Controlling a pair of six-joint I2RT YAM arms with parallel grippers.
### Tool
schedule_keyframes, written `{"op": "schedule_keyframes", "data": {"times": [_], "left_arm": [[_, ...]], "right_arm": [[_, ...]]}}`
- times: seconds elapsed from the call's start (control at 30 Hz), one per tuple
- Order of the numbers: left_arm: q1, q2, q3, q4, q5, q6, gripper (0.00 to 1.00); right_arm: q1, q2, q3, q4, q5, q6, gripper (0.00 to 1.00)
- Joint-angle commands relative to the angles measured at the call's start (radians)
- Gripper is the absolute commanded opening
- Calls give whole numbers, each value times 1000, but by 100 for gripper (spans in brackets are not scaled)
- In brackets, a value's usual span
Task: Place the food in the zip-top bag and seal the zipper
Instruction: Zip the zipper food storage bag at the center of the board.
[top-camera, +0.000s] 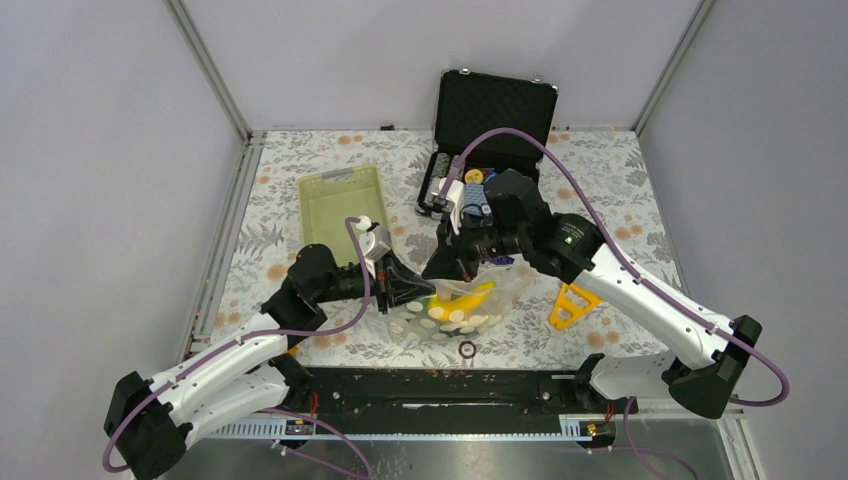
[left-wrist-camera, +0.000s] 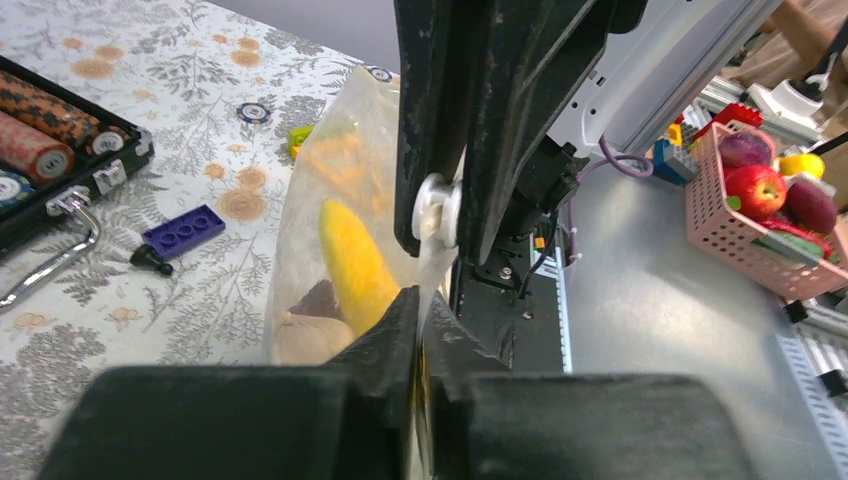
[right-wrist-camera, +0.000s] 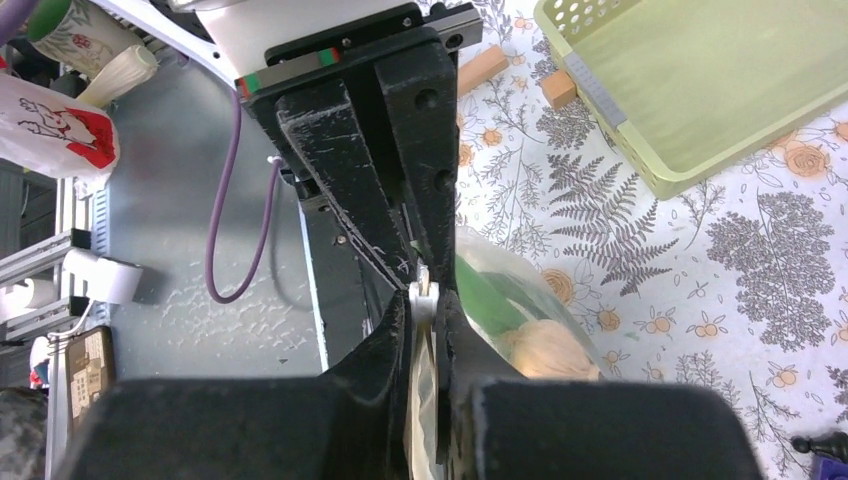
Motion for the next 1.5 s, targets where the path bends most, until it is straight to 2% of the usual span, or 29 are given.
{"op": "schedule_keyframes", "data": {"times": [0.0,0.03,0.1,0.17,0.27,0.33,0.37,0.47,0.57,0.77,0.9,1.17,1.33,1.47], "left_arm": [[5,-1,34,38,10,-6,20],[4,2,42,29,12,-3,36],[4,11,63,15,19,3,49],[4,18,80,18,33,5,52],[5,35,97,29,51,6,52],[5,47,109,31,61,7,48],[5,54,114,33,73,7,41],[5,72,128,41,102,7,1],[5,77,120,69,110,-10,0],[4,-6,24,184,28,-68,0],[5,-57,-17,171,-53,-71,0],[5,-73,-22,133,-95,-61,0],[5,-118,-33,103,-157,-40,0],[5,-146,-32,31,-306,-37,0]], "right_arm": [[-5,-5,25,38,-72,-1,1],[-4,-6,26,35,-85,-2,0],[-4,-2,35,20,-101,-8,0],[-4,1,44,1,-108,-12,0],[-4,5,49,-15,-116,-13,0],[-4,7,49,-21,-124,-12,0],[-4,9,49,-24,-126,-33,0],[-4,11,52,-30,-119,-41,0],[-4,16,56,-41,-95,-50,0],[-5,-12,26,-104,57,-104,0],[-6,-35,-7,-103,47,-124,2],[-6,-28,-20,-76,-31,-105,3],[-7,-43,-45,-114,28,-124,2],[-17,-81,-74,-162,87,-141,3]]}}
